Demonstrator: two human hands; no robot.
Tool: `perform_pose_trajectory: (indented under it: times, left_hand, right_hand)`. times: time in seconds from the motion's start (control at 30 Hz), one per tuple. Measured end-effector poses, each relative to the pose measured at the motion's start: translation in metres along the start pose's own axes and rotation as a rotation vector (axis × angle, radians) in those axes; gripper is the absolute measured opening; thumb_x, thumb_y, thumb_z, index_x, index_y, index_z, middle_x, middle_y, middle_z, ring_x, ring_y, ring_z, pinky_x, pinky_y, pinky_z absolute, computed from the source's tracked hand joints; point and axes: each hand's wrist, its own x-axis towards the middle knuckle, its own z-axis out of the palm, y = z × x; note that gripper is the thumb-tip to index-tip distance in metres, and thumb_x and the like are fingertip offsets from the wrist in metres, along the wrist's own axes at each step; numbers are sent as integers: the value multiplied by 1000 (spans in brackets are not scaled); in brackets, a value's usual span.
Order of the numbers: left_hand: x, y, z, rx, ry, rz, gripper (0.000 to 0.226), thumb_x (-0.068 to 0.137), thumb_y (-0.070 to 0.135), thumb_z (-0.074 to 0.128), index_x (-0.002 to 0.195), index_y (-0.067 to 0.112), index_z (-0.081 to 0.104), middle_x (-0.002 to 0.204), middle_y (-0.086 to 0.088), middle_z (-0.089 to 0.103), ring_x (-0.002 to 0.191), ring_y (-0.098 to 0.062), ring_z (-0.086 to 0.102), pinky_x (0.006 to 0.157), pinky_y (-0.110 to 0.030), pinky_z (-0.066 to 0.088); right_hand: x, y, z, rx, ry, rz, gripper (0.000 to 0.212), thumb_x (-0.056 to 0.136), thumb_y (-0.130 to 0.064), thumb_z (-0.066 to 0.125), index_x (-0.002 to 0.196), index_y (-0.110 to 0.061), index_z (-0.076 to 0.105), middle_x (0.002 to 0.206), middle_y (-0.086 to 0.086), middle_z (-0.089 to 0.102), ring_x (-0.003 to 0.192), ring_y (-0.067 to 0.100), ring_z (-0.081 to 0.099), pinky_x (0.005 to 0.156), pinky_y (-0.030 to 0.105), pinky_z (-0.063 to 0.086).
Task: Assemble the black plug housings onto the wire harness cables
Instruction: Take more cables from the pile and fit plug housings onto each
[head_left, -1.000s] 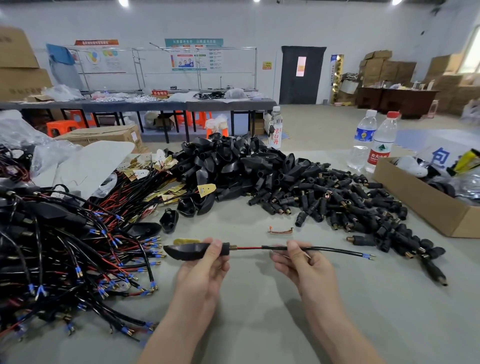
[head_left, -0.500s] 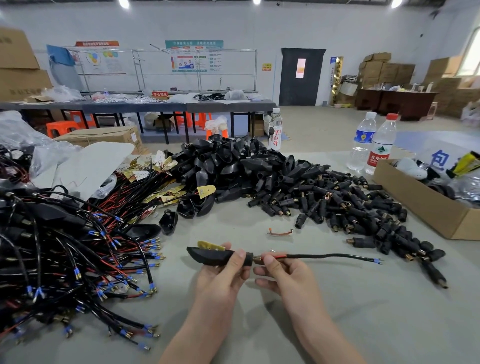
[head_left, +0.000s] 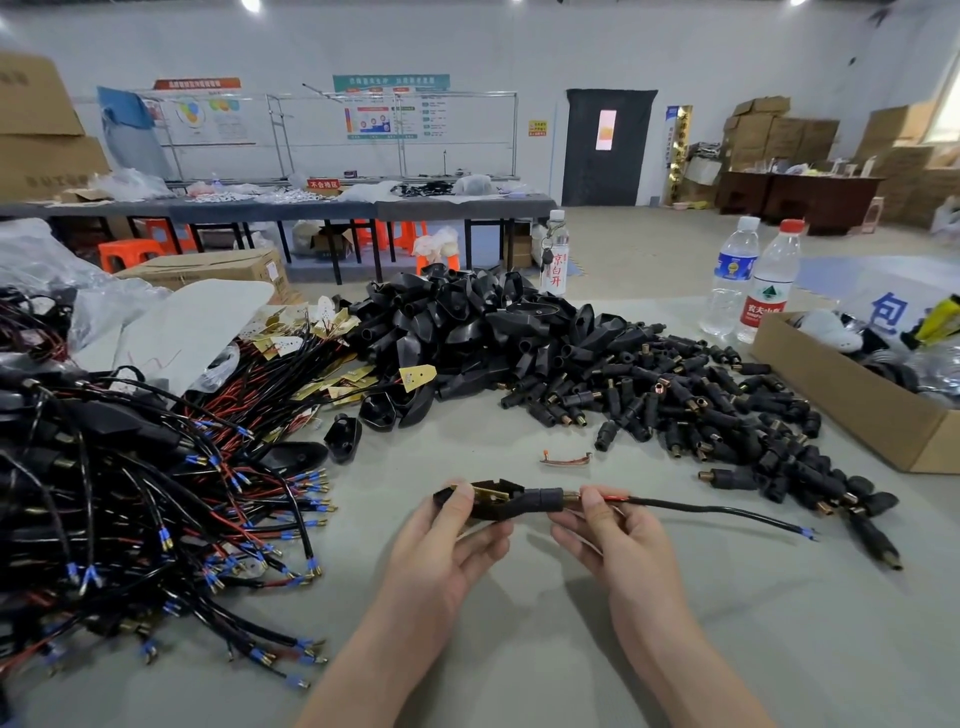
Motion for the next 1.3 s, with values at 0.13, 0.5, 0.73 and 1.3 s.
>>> perform_pose_trajectory:
  times: [0.13, 0.5, 0.73, 1.3]
  left_hand:
    - [1, -2, -1, 52, 2, 41, 29, 93, 19, 62, 118, 5, 59, 97, -19, 75, 84, -34, 74, 64, -30, 59]
    - [5, -12, -12, 532, 146, 252, 32, 98, 38, 57, 92, 9, 69, 80, -9, 75, 73, -24, 72, 70, -40, 60]
    - [2, -8, -11, 572, 165, 318, 21, 98, 25, 59, 87, 8, 65, 83, -4, 75, 77, -16, 69, 60, -29, 57]
    - [4, 2, -6, 322, 197, 205, 14, 99, 9, 56, 110, 18, 53, 98, -16, 67, 59, -16, 67, 54, -29, 57]
  right_hand:
    - [1, 0, -2, 16, -4, 0, 17, 99, -14, 55, 105, 1, 61, 102, 24, 72, 84, 23, 74, 66, 23, 60]
    - [4, 3, -2, 33, -38, -34, 20, 99, -10, 53, 105, 6, 64, 105, 20, 73, 95, 23, 73, 72, 22, 59]
    - [4, 5, -2, 17, -54, -21, 23, 98, -13, 55, 107, 6, 65, 103, 17, 75, 96, 23, 73, 72, 22, 59]
    - [2, 5, -3, 59, -78, 57, 14, 96, -15, 58, 98, -4, 68, 99, 12, 77, 90, 21, 75, 69, 21, 59]
